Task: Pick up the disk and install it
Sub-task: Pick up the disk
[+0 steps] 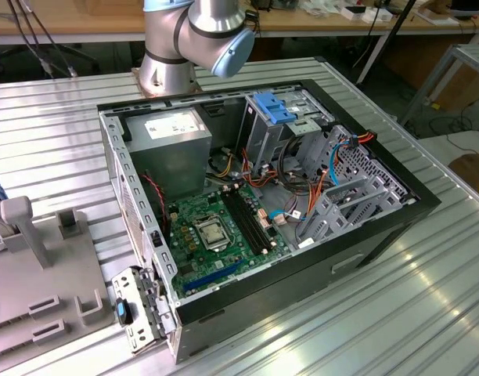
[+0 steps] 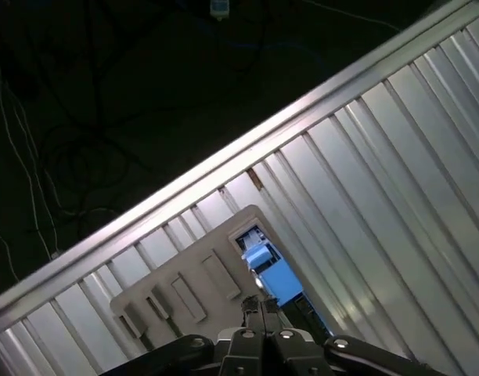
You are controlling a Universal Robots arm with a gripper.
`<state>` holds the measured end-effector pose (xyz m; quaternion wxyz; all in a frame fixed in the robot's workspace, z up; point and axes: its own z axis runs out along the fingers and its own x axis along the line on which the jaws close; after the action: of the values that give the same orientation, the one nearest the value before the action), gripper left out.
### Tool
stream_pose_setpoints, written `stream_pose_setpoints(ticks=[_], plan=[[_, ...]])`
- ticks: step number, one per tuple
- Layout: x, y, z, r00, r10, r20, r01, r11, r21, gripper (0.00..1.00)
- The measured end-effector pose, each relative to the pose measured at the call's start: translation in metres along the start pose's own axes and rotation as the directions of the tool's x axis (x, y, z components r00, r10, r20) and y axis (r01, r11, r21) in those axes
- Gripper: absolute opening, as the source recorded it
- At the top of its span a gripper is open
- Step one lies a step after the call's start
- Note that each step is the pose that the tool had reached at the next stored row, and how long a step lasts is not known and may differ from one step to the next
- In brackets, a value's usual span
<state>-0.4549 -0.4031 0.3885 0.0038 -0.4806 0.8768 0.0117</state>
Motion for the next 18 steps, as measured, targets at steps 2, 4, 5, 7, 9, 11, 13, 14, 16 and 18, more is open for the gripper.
stream_pose_setpoints(ticks=[2, 4, 5, 7, 9, 11, 13, 14, 16, 18], plan=[[0.0, 0.0001, 0.0003, 0.9991, -0.043, -0.0018, 0.043, 0.9991, -0.0001, 0.11], [0.0, 0.0001, 0.0005, 0.9966, -0.082, -0.0032, 0.082, 0.9966, -0.0005, 0.11], [0.0, 0.0001, 0.0007, 0.9938, -0.111, -0.0038, 0.111, 0.9938, -0.001, 0.11], [0.0, 0.0, 0.0009, 0.9886, -0.151, -0.0047, 0.151, 0.9886, -0.0016, 0.11], [0.0, 0.0001, 0.0011, 0.9811, -0.194, -0.0058, 0.194, 0.9811, -0.0023, 0.11], [0.0, 0.0001, 0.0011, 0.9732, -0.23, -0.0064, 0.23, 0.9732, -0.0031, 0.11], [0.0, 0.0001, 0.0013, 0.9636, -0.267, -0.0069, 0.267, 0.9636, -0.0039, 0.11], [0.0, 0.0001, 0.0013, 0.9586, -0.285, -0.007, 0.285, 0.9586, -0.0043, 0.11], [0.0, 0.0001, 0.0014, 0.9476, -0.319, -0.0074, 0.319, 0.9476, -0.0051, 0.11], [0.0, 0.0, 0.0017, 0.9314, -0.364, -0.0079, 0.364, 0.9314, -0.0062, 0.11]])
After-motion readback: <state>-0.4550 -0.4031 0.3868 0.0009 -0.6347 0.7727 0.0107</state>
